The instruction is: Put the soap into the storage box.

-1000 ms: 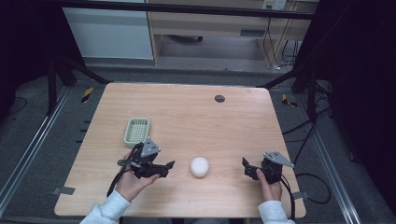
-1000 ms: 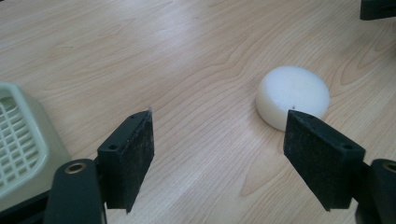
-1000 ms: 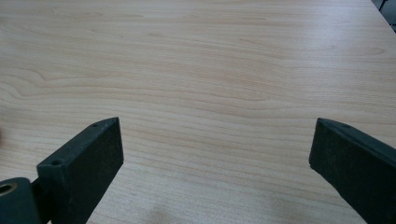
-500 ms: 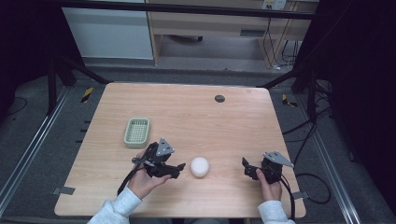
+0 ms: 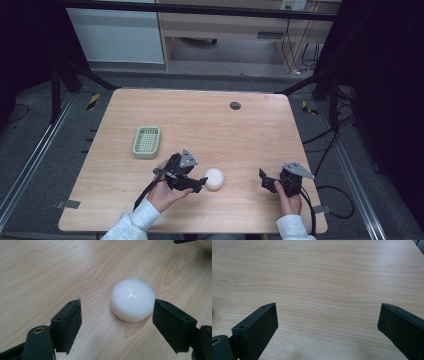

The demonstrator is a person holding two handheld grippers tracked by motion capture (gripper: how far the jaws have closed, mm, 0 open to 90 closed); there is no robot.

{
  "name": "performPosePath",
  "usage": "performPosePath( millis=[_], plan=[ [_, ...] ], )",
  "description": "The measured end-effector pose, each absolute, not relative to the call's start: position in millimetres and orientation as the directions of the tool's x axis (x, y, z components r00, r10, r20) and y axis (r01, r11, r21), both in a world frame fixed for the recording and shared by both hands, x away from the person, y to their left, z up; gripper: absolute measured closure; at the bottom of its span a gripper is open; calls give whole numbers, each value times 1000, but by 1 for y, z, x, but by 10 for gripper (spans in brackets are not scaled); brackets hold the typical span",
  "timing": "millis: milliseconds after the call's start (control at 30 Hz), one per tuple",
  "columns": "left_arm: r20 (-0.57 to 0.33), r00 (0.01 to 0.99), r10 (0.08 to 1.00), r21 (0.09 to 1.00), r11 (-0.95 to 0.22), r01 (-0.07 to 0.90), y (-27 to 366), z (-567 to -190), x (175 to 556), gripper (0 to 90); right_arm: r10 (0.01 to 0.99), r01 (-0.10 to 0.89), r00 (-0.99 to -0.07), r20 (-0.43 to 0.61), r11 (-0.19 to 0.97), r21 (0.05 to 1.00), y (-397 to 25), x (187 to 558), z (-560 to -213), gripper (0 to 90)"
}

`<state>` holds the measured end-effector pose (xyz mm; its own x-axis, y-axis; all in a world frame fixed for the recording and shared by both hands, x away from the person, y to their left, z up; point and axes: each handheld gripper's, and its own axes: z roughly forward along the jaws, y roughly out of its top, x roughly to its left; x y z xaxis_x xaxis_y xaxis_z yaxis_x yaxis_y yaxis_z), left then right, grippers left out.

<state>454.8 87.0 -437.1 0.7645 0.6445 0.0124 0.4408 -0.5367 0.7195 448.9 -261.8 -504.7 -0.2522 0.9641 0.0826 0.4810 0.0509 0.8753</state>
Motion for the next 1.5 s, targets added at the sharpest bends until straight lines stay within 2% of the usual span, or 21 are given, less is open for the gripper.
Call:
performPosePath(
  millis=[1100,1500],
  plan=[
    [23,810,586,650,-624,433,44,-457,463,167,963,482,-255,92,44,875,-262,449,-505,33],
    [26,800,600,627,-633,455,36,-466,470,167,962,482,-256,94,43,875,-262,449,-505,33]
  ],
)
